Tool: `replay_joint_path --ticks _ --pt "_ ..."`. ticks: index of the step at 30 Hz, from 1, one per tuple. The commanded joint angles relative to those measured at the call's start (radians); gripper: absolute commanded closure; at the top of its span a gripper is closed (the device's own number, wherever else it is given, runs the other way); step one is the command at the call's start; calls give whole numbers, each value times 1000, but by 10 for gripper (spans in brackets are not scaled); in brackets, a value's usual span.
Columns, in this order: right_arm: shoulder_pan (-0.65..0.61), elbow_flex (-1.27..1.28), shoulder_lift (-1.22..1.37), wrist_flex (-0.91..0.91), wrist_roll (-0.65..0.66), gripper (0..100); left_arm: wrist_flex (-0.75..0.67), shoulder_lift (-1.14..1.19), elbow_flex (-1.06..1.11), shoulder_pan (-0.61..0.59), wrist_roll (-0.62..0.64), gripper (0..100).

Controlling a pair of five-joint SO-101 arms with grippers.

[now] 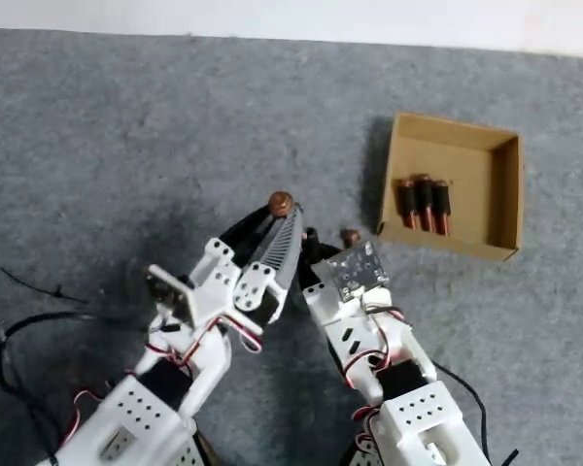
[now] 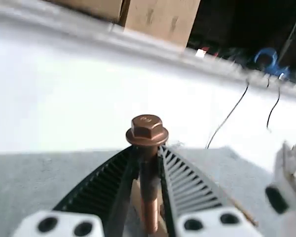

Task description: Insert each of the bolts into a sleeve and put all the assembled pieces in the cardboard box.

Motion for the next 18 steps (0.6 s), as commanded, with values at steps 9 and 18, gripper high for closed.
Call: replay_joint_path --ticks 9,18 --pt "-10 65 -19 -35 14 994 118 -125 24 -5 2 995" --pt "-16 58 -21 -36 14 994 118 -127 24 -12 0 995"
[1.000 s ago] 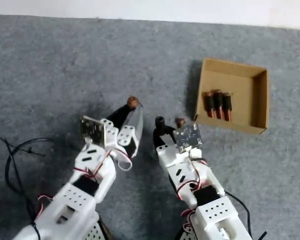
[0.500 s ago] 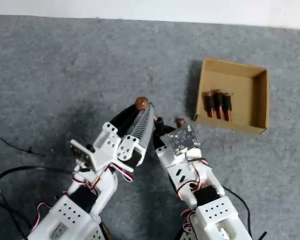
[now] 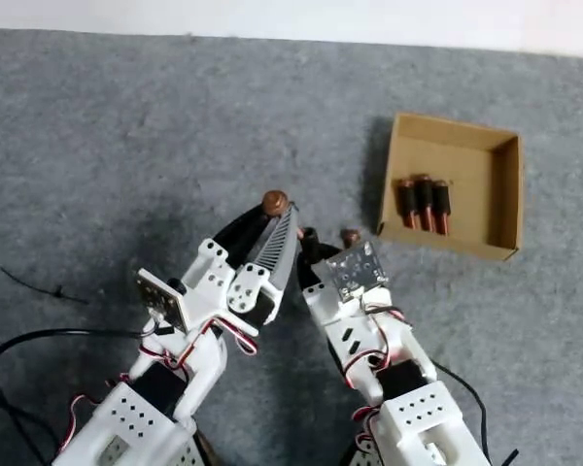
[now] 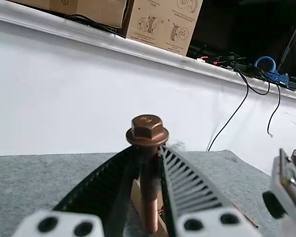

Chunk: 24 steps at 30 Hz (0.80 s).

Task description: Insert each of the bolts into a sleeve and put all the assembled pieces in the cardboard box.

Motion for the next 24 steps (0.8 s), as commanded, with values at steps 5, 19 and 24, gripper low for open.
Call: replay_joint_path --ticks 5,19,24 --pt "-82 58 -21 -36 11 994 -5 -27 24 -28 2 995" --pt "-116 1 -21 -159 5 994 0 -27 24 -84 2 994" --pt "-119 24 -19 -306 9 994 0 -27 24 -84 2 994"
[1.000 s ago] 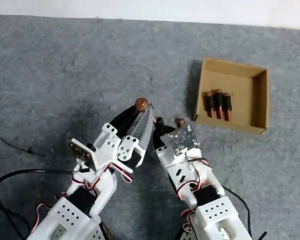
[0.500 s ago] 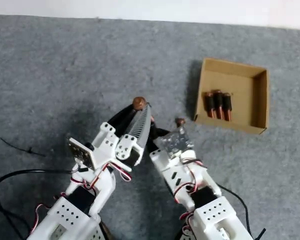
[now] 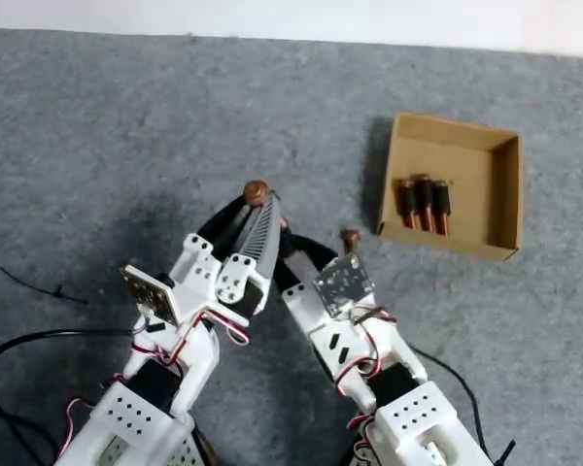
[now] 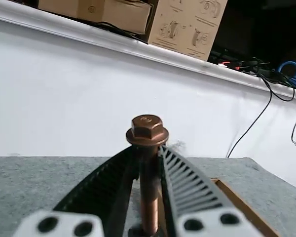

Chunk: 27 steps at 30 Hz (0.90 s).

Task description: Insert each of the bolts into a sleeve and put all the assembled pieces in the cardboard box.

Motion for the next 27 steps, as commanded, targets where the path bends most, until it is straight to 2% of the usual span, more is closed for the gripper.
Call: replay_joint_path --ticks 1,16,20,27 --pt "2 30 -19 -81 8 994 0 -24 22 -8 2 994" --pt "8 42 -21 -99 8 994 6 -16 22 -5 2 994" --pt "10 44 -21 -99 8 994 61 -24 22 1 2 994" --pt "59 44 -21 -101 8 994 170 -24 22 102 -3 994"
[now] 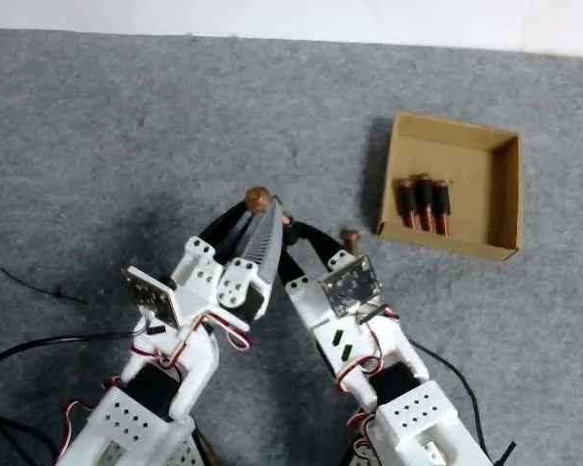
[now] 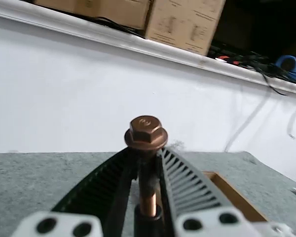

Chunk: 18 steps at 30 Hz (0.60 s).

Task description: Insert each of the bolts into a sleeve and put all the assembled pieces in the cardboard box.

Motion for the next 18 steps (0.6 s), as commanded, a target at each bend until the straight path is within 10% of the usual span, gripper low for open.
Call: replay_joint_path --ticks 1,18 --pt "27 44 -22 -39 5 994 54 -2 22 47 -2 994" --pt "22 71 -22 -31 49 994 259 7 -116 42 -2 993"
